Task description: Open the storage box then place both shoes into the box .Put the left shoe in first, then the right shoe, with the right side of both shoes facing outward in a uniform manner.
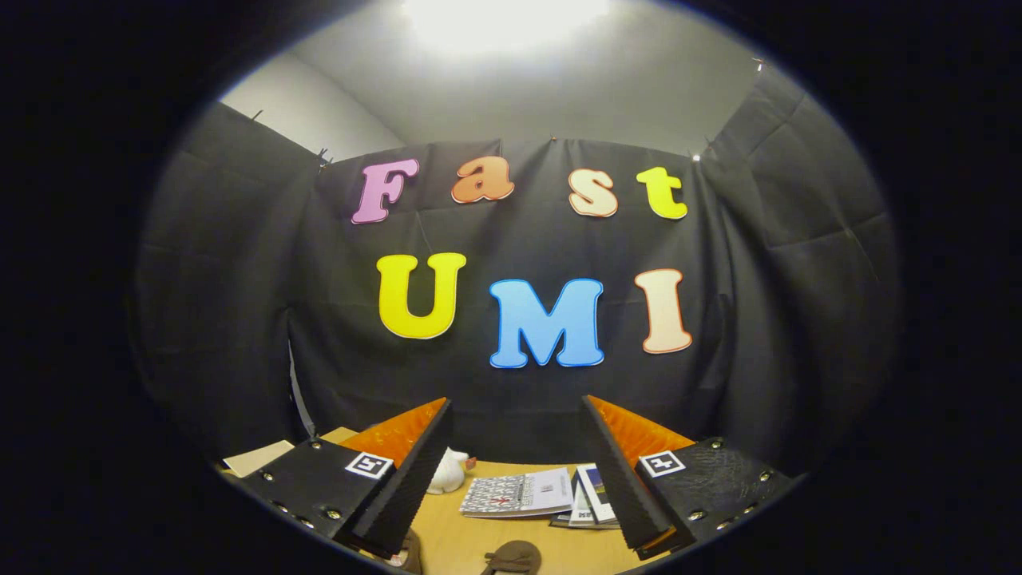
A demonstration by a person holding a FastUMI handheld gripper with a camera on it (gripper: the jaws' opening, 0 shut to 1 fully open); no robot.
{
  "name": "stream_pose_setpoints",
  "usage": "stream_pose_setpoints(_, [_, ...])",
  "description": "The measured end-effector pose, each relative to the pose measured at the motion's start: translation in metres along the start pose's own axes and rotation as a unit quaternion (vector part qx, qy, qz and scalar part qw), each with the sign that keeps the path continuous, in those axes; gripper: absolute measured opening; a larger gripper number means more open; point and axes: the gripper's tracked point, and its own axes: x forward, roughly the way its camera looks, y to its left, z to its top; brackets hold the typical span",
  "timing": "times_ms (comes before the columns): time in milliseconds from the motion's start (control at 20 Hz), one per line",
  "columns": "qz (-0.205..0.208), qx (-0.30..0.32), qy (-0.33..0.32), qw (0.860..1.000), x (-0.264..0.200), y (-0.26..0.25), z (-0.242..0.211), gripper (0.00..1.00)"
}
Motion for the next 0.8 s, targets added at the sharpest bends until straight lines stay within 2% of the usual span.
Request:
stream_pose_setpoints(200, [0.061,0.06,0.038,0.996,0.011,0.039,-0.033,0.97])
stream_pose_setpoints(450, [0.121,0.134,0.102,0.978,0.019,0.078,-0.077,0.97])
stream_pose_setpoints(650, [0.187,0.22,0.16,0.944,0.024,0.121,-0.112,0.96])
stream_pose_setpoints(800, [0.224,0.259,0.201,0.918,0.024,0.148,-0.135,0.96])
